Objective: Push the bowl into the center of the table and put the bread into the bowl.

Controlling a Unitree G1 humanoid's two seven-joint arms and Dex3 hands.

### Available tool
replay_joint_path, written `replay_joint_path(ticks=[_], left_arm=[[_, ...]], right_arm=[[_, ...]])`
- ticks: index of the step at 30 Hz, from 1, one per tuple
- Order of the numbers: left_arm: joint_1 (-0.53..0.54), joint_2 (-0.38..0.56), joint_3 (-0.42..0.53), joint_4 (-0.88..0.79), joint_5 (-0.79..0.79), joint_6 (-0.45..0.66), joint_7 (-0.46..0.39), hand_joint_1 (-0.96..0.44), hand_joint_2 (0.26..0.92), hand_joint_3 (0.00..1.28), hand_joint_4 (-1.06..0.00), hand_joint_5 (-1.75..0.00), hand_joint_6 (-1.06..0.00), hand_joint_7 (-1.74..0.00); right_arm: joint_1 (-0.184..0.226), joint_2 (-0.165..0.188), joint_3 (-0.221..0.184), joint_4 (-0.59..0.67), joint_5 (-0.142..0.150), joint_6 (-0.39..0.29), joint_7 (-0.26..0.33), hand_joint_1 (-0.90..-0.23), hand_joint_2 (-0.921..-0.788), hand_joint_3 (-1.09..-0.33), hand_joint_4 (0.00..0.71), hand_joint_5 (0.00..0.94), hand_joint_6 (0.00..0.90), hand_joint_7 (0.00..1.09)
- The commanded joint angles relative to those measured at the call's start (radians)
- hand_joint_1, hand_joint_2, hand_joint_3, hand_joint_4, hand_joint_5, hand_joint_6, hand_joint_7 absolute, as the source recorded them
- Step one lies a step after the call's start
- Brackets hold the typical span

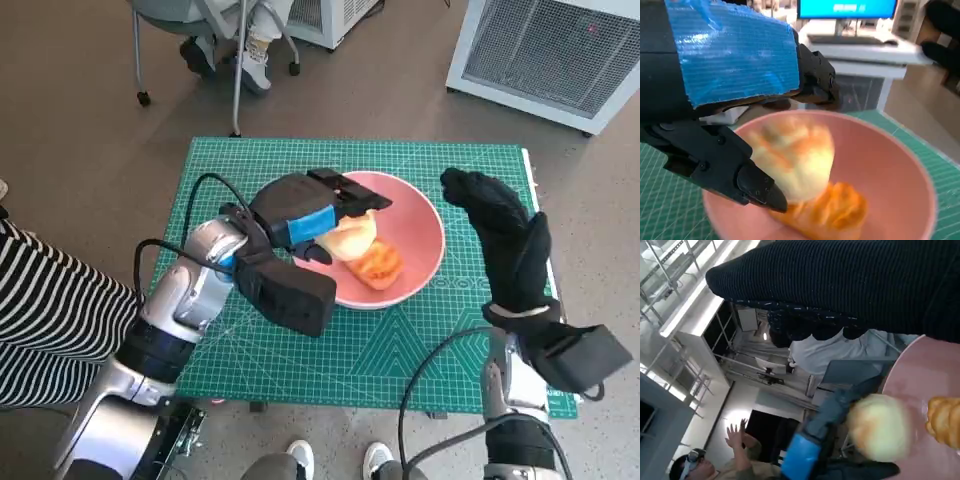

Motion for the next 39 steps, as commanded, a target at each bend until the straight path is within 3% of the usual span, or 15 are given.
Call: replay_joint_path(ticks=[1, 8, 13, 18, 27, 31, 39], left_arm=[[-0.038, -0.017, 0.007, 0.063, -0.036, -0.041, 0.01, -0.54, 0.825, 0.01, -0.05, 0.0, -0.17, 0.0], [-0.07, -0.046, 0.069, 0.187, -0.212, -0.071, -0.099, -0.62, 0.835, 0.01, 0.0, 0.0, -0.12, 0.0], [-0.086, -0.053, 0.129, 0.248, -0.357, -0.07, -0.218, -0.61, 0.844, 0.01, 0.0, 0.0, -0.11, 0.0], [-0.084, -0.066, 0.211, 0.328, -0.507, -0.142, -0.309, -0.59, 0.867, 0.02, 0.0, 0.0, -0.1, 0.0], [-0.096, -0.077, 0.244, 0.396, -0.559, -0.207, -0.348, -0.59, 0.889, 0.02, 0.0, 0.0, -0.09, 0.0], [0.007, -0.247, 0.467, 0.389, -0.913, -0.349, -0.421, -0.62, 0.911, 0.08, -0.05, -0.02, -0.16, -0.03], [0.062, -0.382, 0.554, 0.349, -1.065, -0.436, -0.419, -0.61, 0.92, 0.27, -0.15, -0.05, -0.25, -0.1]], right_arm=[[0.023, -0.005, -0.009, 0.02, -0.002, -0.002, 0.005, -0.668, -0.921, -0.8, 0.137, 0.009, -0.001, 0.52], [0.026, -0.006, -0.015, 0.012, -0.011, -0.005, -0.008, -0.669, -0.921, -0.79, 0.14, 0.009, 0.009, 0.53], [0.03, -0.007, -0.015, -0.006, -0.021, -0.003, -0.02, -0.669, -0.921, -0.788, 0.141, 0.009, 0.012, 0.54], [0.032, -0.015, -0.018, -0.023, -0.019, 0.002, -0.024, -0.668, -0.921, -0.786, 0.144, 0.009, 0.014, 0.54], [0.032, -0.018, -0.017, -0.029, -0.016, 0.007, -0.026, -0.666, -0.921, -0.783, 0.148, 0.009, 0.017, 0.54], [0.008, -0.029, -0.021, -0.088, 0.003, 0.044, -0.033, -0.677, -0.921, -0.765, 0.161, 0.009, 0.039, 0.51], [-0.023, -0.031, -0.017, -0.13, 0.002, 0.069, -0.042, -0.678, -0.921, -0.736, 0.175, 0.008, 0.068, 0.47]])
